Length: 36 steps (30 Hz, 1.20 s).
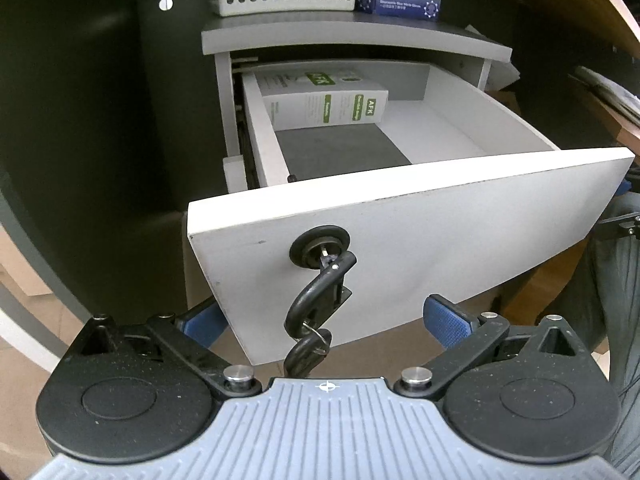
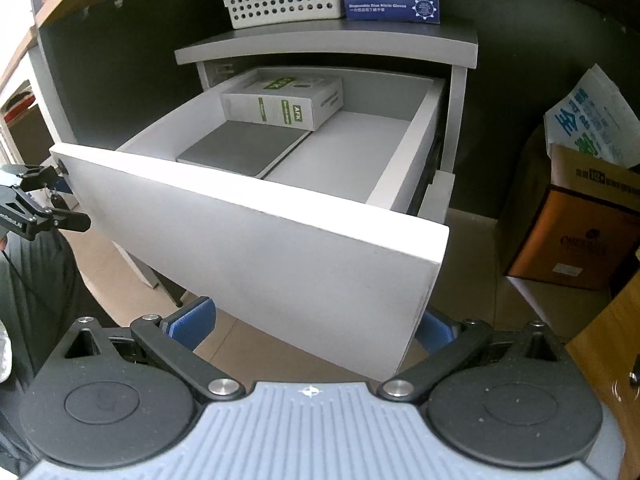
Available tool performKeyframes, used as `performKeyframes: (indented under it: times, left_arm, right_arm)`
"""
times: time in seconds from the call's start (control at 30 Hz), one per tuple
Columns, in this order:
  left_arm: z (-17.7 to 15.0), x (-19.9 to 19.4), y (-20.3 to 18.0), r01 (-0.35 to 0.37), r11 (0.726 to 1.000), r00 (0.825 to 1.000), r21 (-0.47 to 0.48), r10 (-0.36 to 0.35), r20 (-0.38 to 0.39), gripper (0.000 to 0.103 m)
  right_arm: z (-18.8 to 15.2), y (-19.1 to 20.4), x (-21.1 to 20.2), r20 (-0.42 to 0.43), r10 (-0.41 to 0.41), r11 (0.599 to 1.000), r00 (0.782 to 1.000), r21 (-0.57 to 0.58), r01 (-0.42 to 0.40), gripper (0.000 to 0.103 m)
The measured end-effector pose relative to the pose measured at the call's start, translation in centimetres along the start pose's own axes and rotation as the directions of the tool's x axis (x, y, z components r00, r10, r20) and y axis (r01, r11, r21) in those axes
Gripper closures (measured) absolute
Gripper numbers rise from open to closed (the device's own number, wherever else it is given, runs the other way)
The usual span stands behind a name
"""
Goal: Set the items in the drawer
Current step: 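Withdraw both tools from the open drawer and turn toward the desk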
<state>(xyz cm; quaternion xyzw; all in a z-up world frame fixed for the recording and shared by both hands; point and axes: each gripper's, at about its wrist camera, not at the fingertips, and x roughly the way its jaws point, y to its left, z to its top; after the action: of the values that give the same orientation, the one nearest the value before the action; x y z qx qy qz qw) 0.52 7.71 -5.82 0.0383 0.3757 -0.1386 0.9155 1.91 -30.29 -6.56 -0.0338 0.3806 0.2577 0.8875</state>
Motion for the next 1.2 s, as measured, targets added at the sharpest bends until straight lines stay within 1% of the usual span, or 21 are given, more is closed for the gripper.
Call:
performKeyframes:
  times: [0.27,0.47,0.67,0.73,0.83,0.9,0.97,1.03,1.07,1.13,1.2]
  left_arm:
    - [-0.8,-0.7,-0.7,-0.035,0.999,0.999,-0.034,0.035,0.009,0.0]
    - [-0.4,-0.7,-0.1,-0.034,0.993,0.999,-0.114,0.037,0.018,0.0]
    - [-0.3,-0.2,0.4,-0.029,0.983,1.0,-0.183,0.027,-0.015,0.0]
    - [-0.4,-0.3,0.6,-0.04,0.977,0.999,-0.209,0.034,-0.031,0.0]
    - [-0.6,-0.7,0.6,-0.061,0.971,0.998,-0.23,0.054,-0.04,0.0]
    - [-0.8,-1.2,0.5,-0.062,0.969,0.998,-0.238,0.054,-0.038,0.0]
    - [-0.9,-1.8,0.3,-0.067,0.968,0.998,-0.243,0.06,-0.035,0.0]
    - [-0.9,-2.5,-0.1,-0.077,0.967,0.997,-0.244,0.072,-0.032,0.0]
    - [-0.8,-2.8,-0.3,-0.08,0.967,0.997,-0.244,0.075,-0.027,0.0]
    - [-0.7,-3.4,-0.6,-0.073,0.965,0.997,-0.25,0.07,-0.021,0.0]
    - [-0.4,-3.9,-0.8,-0.048,0.962,0.999,-0.271,0.047,-0.009,0.0]
  right_arm:
    - [-0.7,0.5,-0.7,-0.001,0.003,1.0,1.0,0.016,-0.003,0.0]
    - [-0.6,-0.2,-0.8,0.002,0.018,0.999,1.0,0.05,-0.018,0.0]
    - [-0.6,-0.7,-0.7,-0.008,0.03,0.995,1.0,0.098,-0.029,0.0]
    - [-0.6,-0.9,-0.6,-0.021,0.032,0.992,0.999,0.119,-0.03,0.0]
    - [-0.6,-1.3,-0.6,-0.03,-0.008,0.988,1.0,0.154,0.013,0.0]
    - [-0.6,-1.7,-0.9,-0.031,-0.022,0.984,0.999,0.177,0.027,0.0]
    - [-0.5,-2.1,-1.0,-0.053,-0.05,0.98,0.997,0.192,0.059,0.0]
    - [-0.4,-2.0,-1.1,-0.077,-0.071,0.984,0.994,0.159,0.083,0.0]
    - [-0.4,-1.9,-1.3,-0.079,-0.095,0.985,0.992,0.136,0.105,0.0]
    - [-0.2,-1.4,-1.6,-0.073,-0.147,0.984,0.986,0.093,0.154,0.0]
    - [0.0,-0.9,-1.9,-0.069,-0.184,0.981,0.98,0.053,0.188,0.0]
